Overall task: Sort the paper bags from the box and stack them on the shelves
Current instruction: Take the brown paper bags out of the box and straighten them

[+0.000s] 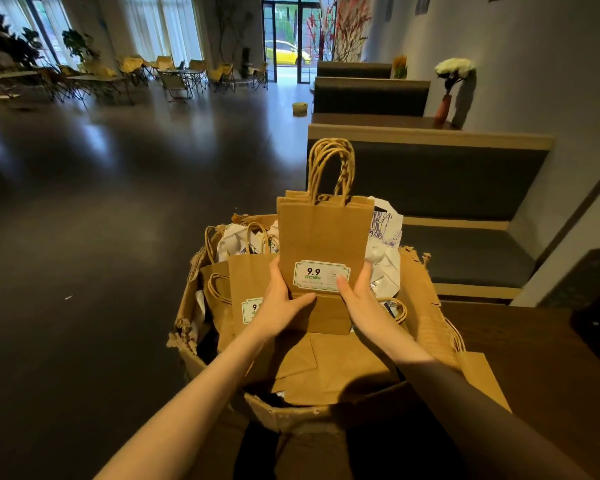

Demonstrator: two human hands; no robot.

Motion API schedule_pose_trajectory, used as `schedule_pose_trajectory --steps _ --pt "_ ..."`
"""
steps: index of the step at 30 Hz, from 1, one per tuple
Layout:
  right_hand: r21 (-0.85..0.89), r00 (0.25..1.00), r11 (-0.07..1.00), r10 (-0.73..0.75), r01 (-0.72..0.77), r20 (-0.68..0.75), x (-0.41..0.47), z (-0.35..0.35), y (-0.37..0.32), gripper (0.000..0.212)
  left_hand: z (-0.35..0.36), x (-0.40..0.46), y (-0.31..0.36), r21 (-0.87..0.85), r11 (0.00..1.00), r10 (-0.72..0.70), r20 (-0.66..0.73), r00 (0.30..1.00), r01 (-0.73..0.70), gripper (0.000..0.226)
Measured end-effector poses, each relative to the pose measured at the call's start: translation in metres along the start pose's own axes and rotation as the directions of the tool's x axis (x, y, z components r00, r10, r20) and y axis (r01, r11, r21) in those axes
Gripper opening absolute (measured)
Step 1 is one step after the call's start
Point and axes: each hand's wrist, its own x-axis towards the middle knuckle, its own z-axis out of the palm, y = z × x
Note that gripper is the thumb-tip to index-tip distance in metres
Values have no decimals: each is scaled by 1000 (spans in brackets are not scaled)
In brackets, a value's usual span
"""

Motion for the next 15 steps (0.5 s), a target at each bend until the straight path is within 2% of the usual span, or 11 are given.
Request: schedule_pose_trajectory --steps 3,6,9,15 --pt "-35 994 999 33 -30 104 -7 -6 2 64 -2 1 -1 59 998 -12 30 999 10 82" --pt "-106 990 993 56 -42 130 -3 -10 7 81 -4 3 0 146 989 -32 50 998 24 81" --pt "-148 996 988 49 -38 70 0 -11 9 71 -5 3 0 196 980 -30 23 999 25 76" --pt "-129 1000 992 11 -12 -9 7 -14 -4 65 -6 10 20 125 992 22 -34 999 -18 79"
